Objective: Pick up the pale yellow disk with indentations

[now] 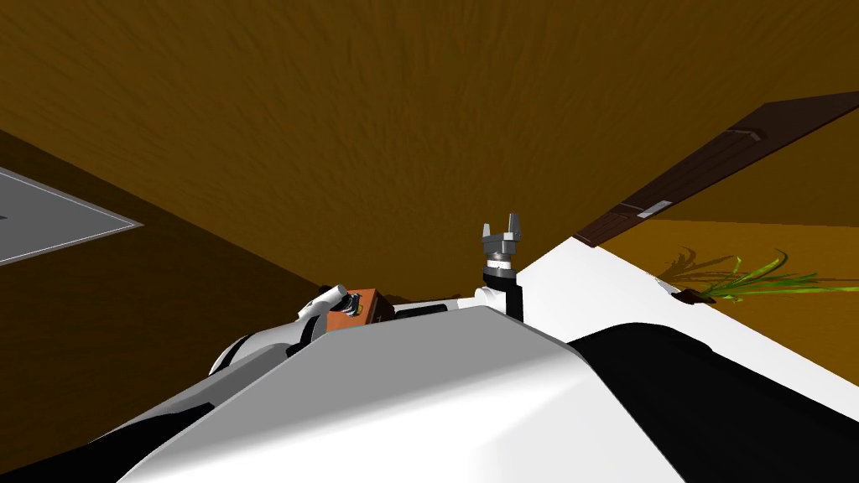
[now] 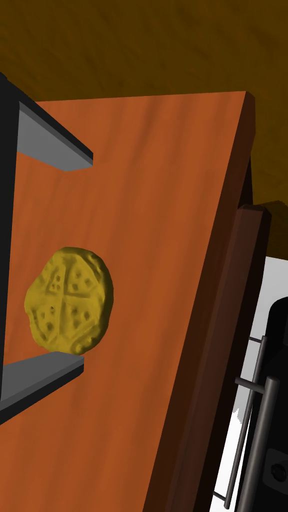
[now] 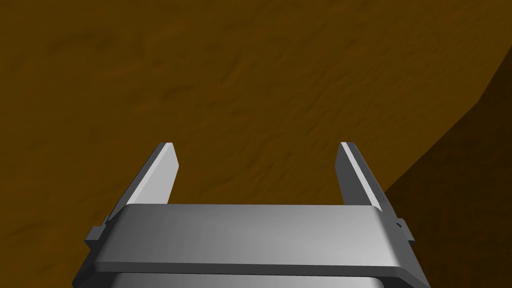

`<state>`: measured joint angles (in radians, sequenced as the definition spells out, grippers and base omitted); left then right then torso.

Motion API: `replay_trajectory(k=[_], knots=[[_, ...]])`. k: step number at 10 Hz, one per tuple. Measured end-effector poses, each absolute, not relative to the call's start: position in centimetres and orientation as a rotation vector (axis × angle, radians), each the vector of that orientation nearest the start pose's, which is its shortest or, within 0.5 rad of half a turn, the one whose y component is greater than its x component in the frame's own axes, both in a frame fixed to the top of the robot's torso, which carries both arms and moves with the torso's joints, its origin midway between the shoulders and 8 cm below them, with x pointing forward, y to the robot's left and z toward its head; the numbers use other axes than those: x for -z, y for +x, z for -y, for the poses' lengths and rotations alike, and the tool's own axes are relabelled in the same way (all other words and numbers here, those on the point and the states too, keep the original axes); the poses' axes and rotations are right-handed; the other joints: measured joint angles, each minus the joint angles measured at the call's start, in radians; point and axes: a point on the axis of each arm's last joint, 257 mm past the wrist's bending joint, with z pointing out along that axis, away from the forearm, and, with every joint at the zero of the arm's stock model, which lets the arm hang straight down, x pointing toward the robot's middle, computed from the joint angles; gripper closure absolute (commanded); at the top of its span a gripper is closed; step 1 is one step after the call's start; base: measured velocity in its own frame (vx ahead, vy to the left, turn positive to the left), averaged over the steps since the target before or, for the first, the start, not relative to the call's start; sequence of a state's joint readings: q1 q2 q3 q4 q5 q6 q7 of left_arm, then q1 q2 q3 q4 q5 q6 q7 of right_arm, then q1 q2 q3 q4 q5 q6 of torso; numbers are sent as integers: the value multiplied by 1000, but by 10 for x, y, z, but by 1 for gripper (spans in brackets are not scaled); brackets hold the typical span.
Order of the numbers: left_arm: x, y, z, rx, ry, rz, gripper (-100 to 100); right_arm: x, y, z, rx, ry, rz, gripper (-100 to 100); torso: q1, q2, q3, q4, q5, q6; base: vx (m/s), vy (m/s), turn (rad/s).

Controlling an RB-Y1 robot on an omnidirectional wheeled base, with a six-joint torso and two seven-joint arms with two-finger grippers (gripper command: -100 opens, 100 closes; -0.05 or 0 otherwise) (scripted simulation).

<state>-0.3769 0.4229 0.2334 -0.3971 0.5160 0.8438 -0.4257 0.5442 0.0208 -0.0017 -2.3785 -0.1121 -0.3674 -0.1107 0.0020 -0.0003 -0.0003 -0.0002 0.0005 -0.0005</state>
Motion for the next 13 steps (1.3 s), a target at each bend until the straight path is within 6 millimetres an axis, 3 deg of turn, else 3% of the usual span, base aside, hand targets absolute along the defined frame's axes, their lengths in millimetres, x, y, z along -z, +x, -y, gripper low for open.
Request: replay_trajectory(k=[4,7,8,12,13], knots=[[589,285,-416,114,-2402,-2010,-100,-29,340,297,-1445,840,-540,0,-1,1,1,0,0,0,1,15,-17],[594,283,-410,116,-2413,-1999,-100,-29,340,297,-1445,840,-540,0,0,0,0,0,0,0,6,29,-17],[595,283,-410,116,-2411,-1999,100,-29,340,297,-1445,840,-540,0,-1,0,0,0,0,0,0,0,0],[595,282,-410,113,-2411,-2001,100,-29,340,297,-1445,840,-540,0,-1,-1,0,0,0,0,0,0,0],[595,282,-410,113,-2410,-2002,0,-29,340,297,-1445,840,-540,0,-1,-1,0,0,0,0,0,0,0]])
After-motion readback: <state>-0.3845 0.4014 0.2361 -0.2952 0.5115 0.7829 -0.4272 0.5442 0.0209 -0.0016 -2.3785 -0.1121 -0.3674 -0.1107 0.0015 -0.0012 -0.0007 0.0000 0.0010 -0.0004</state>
